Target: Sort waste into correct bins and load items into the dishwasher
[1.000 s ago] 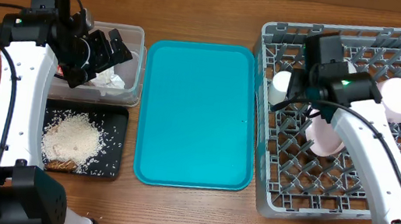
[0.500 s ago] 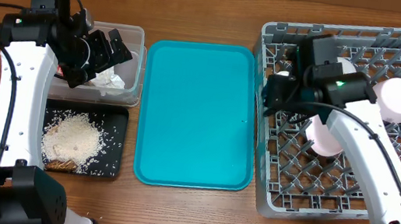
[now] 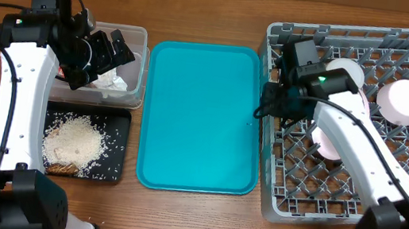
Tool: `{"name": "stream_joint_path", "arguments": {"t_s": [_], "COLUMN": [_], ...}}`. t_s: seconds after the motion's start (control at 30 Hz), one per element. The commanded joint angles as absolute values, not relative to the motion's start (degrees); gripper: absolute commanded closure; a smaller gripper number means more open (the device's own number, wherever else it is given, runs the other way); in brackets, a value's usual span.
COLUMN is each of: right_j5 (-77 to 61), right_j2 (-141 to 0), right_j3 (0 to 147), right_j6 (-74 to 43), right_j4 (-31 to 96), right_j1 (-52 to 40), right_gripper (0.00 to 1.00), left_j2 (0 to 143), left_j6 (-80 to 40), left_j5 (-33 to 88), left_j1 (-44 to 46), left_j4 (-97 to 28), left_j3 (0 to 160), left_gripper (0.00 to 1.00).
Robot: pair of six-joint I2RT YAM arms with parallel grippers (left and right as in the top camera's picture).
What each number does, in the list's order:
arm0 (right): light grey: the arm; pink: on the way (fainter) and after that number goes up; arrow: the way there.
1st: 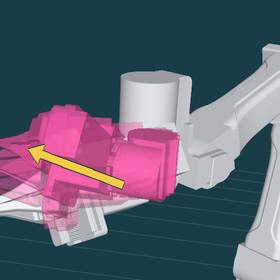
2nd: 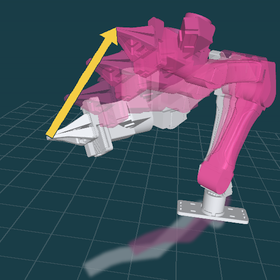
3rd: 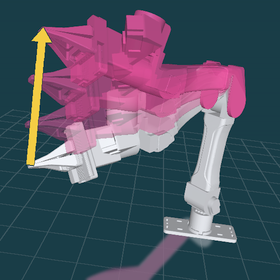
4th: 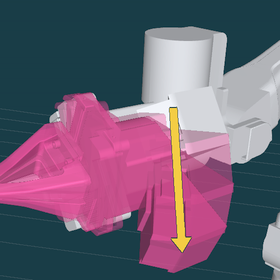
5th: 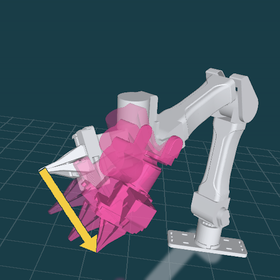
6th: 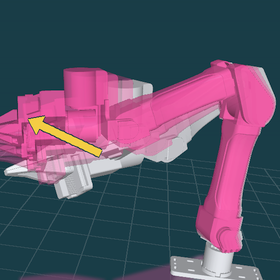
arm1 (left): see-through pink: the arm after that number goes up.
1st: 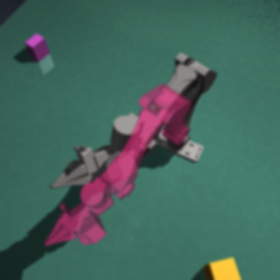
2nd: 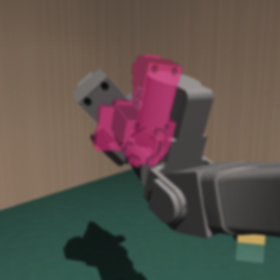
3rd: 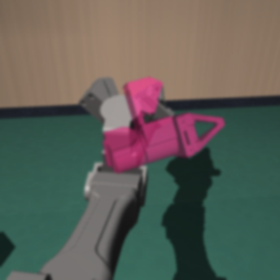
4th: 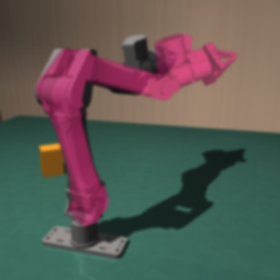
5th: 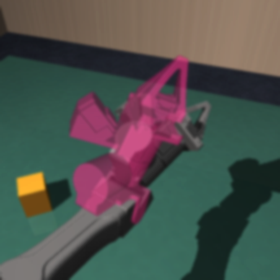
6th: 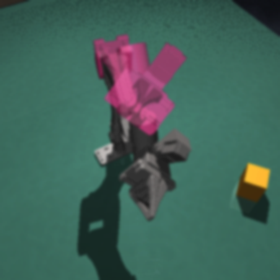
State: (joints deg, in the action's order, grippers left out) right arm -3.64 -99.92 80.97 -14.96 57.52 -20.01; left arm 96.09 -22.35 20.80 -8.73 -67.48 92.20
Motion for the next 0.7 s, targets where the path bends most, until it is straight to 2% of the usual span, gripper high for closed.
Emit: {"name": "stream_joint_path", "arguments": {"t_s": [0.0, 0.13, 0.3, 0.67], "right_j5": [-2.57, -2.59, -2.61, -2.61], "right_j2": [-102.02, -103.22, -103.22, -103.22], "right_j3": [80.93, 80.93, 80.93, 80.93], "right_j6": [-15.07, -15.07, -15.07, -15.09], "right_j4": [56.84, 56.82, 56.58, 55.96], "right_j1": [-20.25, -20.25, -20.25, -20.25], "right_gripper": [0.53, 0.56, 0.76, 0.89], "left_j2": [94.5, 94.5, 94.5, 94.5], "left_j6": [-22.72, -22.72, -22.72, -22.72], "left_j5": [20.38, 20.38, 20.38, 20.38], "left_j1": [-8.6, -8.6, -8.6, -8.6], "left_j4": [-67.26, -67.26, -67.26, -67.24], "left_j3": [93.58, 93.6, 93.6, 93.58], "left_gripper": [0.0, 0.0, 0.0, 0.0]}}
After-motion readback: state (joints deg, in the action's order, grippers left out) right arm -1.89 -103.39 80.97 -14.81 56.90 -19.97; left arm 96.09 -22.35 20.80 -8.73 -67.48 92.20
